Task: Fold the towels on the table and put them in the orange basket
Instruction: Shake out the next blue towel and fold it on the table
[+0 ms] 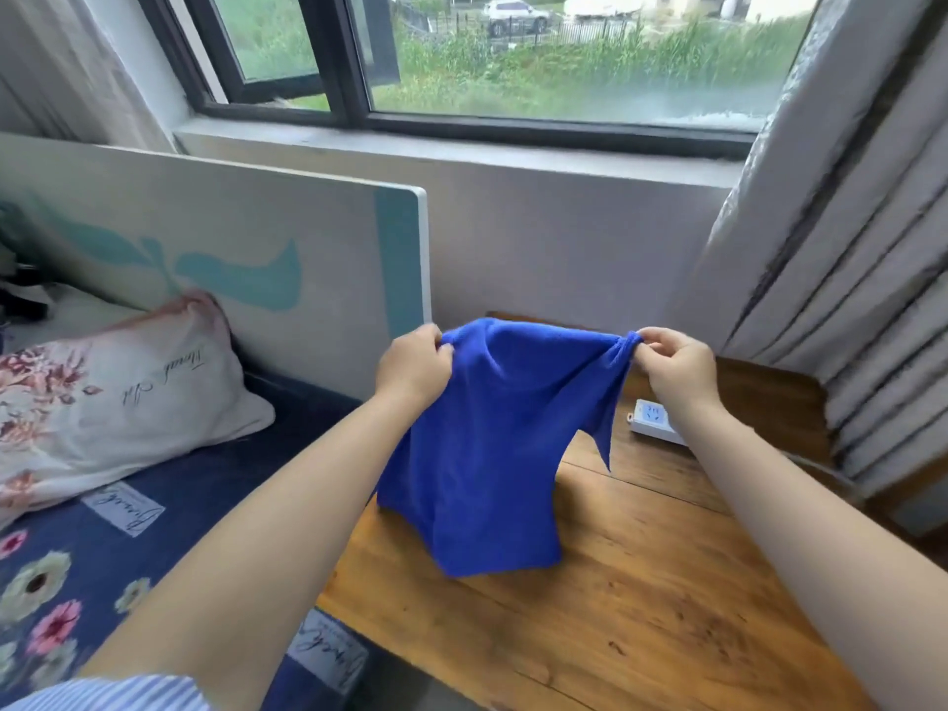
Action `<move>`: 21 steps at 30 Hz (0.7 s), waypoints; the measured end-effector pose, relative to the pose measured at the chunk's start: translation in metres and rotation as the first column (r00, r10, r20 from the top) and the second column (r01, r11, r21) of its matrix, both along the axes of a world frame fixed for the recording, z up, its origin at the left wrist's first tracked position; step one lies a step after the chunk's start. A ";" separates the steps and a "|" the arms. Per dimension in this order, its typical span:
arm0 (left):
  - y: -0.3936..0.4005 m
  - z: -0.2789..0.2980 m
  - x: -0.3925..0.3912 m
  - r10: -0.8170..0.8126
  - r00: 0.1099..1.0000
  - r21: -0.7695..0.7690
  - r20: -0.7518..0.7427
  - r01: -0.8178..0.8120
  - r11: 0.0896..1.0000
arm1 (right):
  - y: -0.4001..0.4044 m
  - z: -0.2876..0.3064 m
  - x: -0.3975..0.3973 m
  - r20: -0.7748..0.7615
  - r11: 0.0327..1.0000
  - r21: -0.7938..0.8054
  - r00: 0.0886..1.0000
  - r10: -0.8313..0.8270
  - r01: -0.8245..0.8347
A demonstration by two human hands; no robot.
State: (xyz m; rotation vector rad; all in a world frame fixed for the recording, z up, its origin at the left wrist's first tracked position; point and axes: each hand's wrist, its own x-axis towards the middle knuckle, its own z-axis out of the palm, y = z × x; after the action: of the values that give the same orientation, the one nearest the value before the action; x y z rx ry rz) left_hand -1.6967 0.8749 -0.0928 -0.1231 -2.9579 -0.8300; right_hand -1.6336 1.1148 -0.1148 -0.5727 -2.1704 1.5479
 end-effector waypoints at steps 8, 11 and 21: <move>-0.001 -0.155 0.007 -0.158 0.908 -0.383 0.389 0.316 0.868 | -0.004 -0.150 0.003 0.450 0.995 0.070 0.892 0.032 -0.071; -0.004 -0.194 0.016 -0.231 0.848 -0.458 0.478 0.465 0.758 | -0.016 -0.189 0.012 0.528 0.997 0.053 0.849 0.017 -0.053; -0.019 -0.236 0.044 -0.349 0.724 -0.283 0.595 0.595 0.752 | -0.076 -0.225 0.048 0.528 0.969 -0.072 0.833 -0.165 0.237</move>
State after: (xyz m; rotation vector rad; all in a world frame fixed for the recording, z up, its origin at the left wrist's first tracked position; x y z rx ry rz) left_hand -1.6532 0.8560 -0.3286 -0.8884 -3.6479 -0.1442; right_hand -1.5852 1.0385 -0.3395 -1.3591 -2.2804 1.5579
